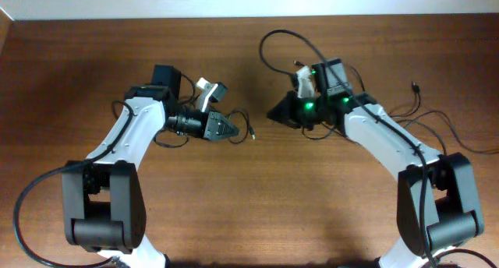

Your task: Untangle cables

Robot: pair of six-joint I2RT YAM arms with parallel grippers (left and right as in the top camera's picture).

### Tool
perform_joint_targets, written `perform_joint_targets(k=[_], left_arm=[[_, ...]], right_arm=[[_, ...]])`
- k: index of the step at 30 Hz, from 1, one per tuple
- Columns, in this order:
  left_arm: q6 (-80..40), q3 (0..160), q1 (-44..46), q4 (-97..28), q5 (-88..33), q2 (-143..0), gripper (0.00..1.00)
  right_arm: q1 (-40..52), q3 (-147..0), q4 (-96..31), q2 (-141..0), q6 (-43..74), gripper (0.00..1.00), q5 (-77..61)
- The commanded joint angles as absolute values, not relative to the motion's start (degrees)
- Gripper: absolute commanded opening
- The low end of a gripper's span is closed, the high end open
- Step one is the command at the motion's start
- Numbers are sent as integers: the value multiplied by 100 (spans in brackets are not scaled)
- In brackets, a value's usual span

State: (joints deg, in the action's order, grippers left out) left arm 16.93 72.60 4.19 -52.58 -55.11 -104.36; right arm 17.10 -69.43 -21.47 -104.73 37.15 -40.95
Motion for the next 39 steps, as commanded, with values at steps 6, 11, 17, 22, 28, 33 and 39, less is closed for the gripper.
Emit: perform_joint_targets(k=[6,11,17,22,28,33,39], left_arm=[[891,6984,773,-5186,-3514,-10359,46],[-193,7666,755,-5113,-2213,-10342,82],[-897,7767,755,-4259,489,-10569,86],[-864,7767,762,-4259,56,-11406,60],[-172,7767,762,-4936,-2062,-11769,38],[384,7771,751,-5002,-4541,-11769,40],[482,8191,478,-5037,-5874,-11762,42]], right_arm=[[1577,-6976,-3365,-10344,2591,17,-3529],[1579,-6952,-3997,-10346,2117,30,-3472],[1579,-6687,-4084,-10350,2119,44,-3227],[1577,-6307,-4156,-10350,2121,50,-3227],[1763,-6198,-4147,-10350,2126,58,-3603],[2121,-6198,-3485,-10350,2460,58,-4442],[2150,-6198,-2928,-10355,3271,58,-4591]])
